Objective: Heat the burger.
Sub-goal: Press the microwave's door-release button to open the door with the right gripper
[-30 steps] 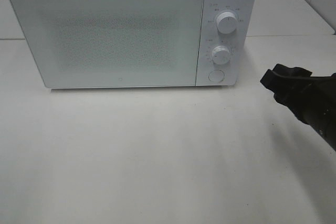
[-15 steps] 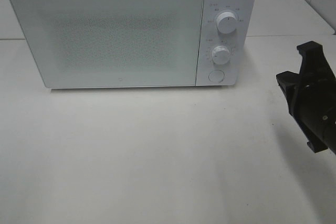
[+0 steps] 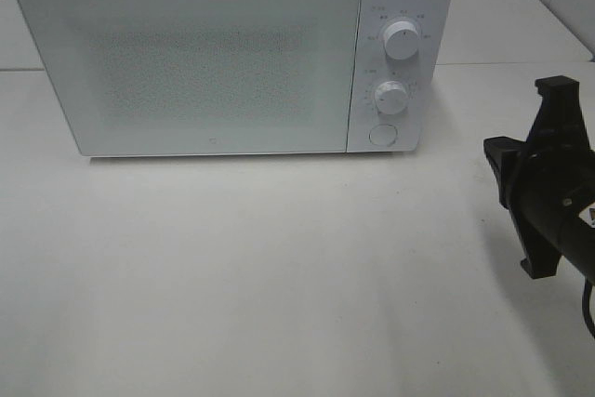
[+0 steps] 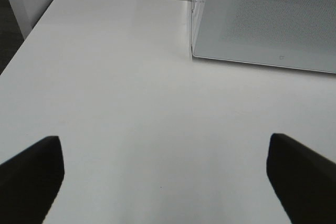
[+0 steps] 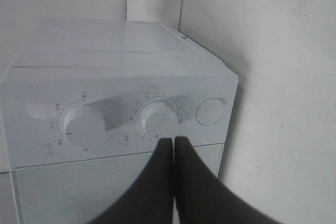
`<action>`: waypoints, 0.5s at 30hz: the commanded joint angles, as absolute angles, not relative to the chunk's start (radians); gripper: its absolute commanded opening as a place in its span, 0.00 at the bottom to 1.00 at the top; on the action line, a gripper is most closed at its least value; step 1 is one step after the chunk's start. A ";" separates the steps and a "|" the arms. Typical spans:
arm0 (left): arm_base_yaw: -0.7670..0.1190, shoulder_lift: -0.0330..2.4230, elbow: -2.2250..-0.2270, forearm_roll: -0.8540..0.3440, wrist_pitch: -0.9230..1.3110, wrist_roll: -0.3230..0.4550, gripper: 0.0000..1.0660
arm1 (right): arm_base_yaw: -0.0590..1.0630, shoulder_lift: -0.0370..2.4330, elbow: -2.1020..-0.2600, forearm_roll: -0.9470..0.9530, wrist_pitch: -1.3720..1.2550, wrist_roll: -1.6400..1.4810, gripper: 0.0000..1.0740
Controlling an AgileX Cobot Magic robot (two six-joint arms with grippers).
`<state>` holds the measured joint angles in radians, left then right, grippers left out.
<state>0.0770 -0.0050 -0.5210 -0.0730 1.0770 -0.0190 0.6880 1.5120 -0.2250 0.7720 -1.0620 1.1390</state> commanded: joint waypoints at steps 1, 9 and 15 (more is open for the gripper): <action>0.080 -0.022 -0.517 -0.081 1.068 -0.017 0.92 | 0.690 1.532 -0.245 0.772 -1.057 1.149 0.00; 0.080 -0.022 -0.517 -0.081 1.068 -0.017 0.92 | 0.690 1.671 -0.331 0.765 -1.051 1.244 0.00; 0.080 -0.022 -0.517 -0.081 1.068 -0.017 0.92 | 0.690 1.755 -0.407 0.765 -1.041 1.252 0.00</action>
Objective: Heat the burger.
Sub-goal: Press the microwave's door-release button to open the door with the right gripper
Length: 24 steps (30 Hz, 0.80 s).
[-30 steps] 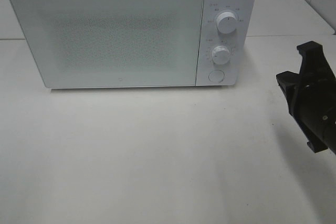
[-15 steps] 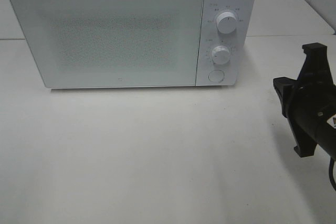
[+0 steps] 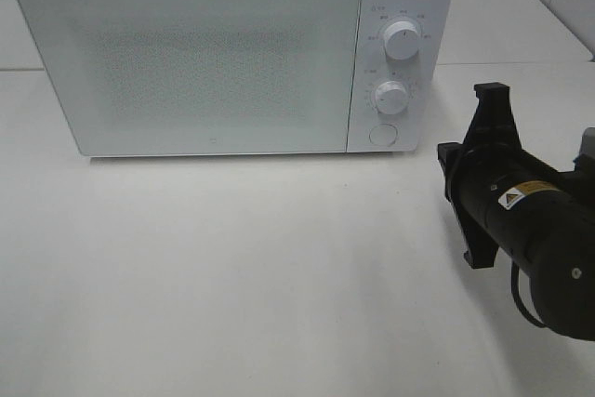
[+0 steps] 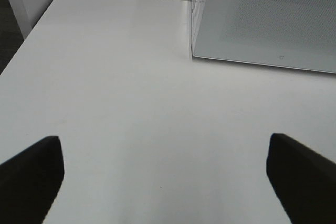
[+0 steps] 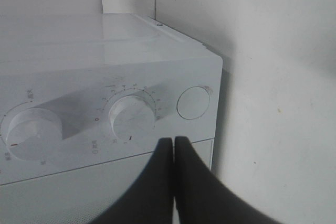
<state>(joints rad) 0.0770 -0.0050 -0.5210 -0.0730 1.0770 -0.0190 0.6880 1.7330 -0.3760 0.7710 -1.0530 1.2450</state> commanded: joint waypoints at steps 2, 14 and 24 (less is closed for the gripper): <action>0.080 -0.022 -0.517 -0.081 1.068 -0.017 0.92 | 0.690 1.787 -0.448 0.768 -1.015 1.252 0.00; 0.080 -0.022 -0.517 -0.081 1.068 -0.017 0.92 | 0.687 1.897 -0.591 0.777 -0.922 1.255 0.00; 0.080 -0.022 -0.517 -0.081 1.068 -0.017 0.92 | 0.636 1.982 -0.712 0.801 -0.890 1.250 0.00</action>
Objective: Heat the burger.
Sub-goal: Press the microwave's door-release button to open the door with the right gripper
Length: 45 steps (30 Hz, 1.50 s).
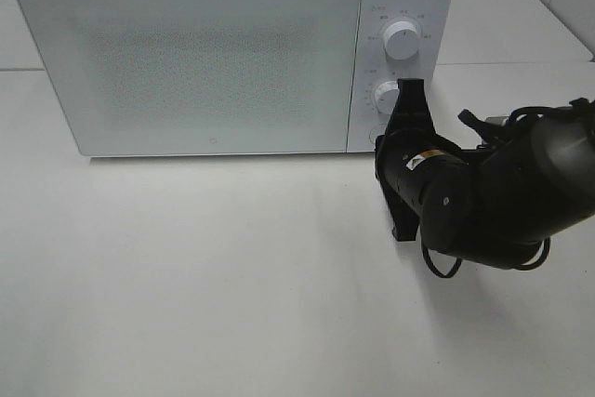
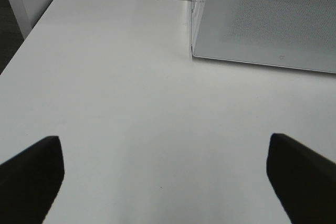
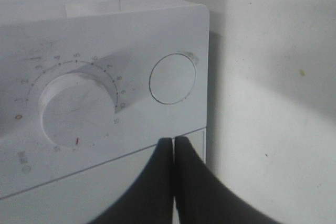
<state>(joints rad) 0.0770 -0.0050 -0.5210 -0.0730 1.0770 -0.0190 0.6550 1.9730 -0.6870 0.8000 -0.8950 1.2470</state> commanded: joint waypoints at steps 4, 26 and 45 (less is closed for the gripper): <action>0.080 -0.022 -0.517 -0.081 1.068 -0.017 0.92 | 0.624 1.993 -0.732 0.798 -0.880 1.249 0.00; 0.080 -0.022 -0.517 -0.081 1.068 -0.017 0.92 | 0.570 2.078 -0.827 0.807 -0.845 1.252 0.00; 0.080 -0.022 -0.517 -0.081 1.068 -0.017 0.92 | 0.559 2.131 -0.876 0.800 -0.847 1.254 0.00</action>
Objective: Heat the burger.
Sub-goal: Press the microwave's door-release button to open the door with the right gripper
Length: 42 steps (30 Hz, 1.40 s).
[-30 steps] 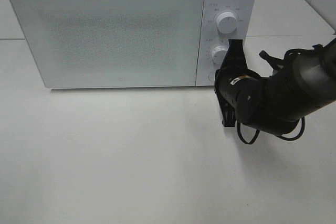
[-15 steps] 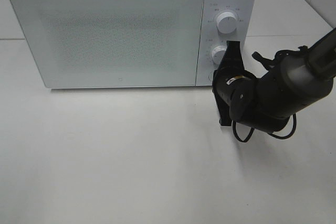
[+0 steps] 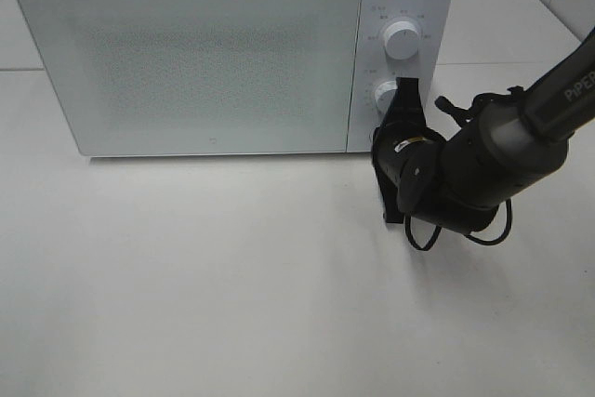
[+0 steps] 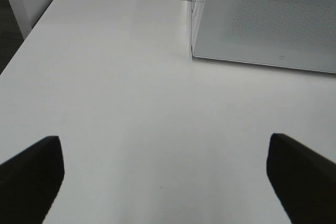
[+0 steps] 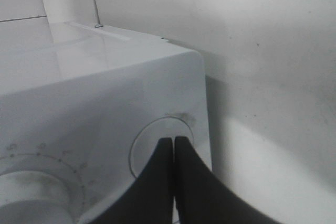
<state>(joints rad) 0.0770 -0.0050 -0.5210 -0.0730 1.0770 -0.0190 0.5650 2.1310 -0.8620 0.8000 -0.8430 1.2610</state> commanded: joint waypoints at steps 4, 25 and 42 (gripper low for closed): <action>0.080 -0.022 -0.517 -0.081 1.068 -0.017 0.92 | 0.554 2.149 -0.902 0.801 -0.848 1.249 0.00; 0.080 -0.022 -0.517 -0.081 1.068 -0.017 0.92 | 0.547 2.156 -0.951 0.775 -1.037 1.301 0.00; 0.080 -0.022 -0.517 -0.081 1.068 -0.017 0.92 | 0.501 2.197 -1.081 0.758 -1.132 1.226 0.00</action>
<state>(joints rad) 0.0770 -0.0050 -0.5210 -0.0730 1.0770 -0.0190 0.5500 2.2010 -0.9700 0.8670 -0.8620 1.2350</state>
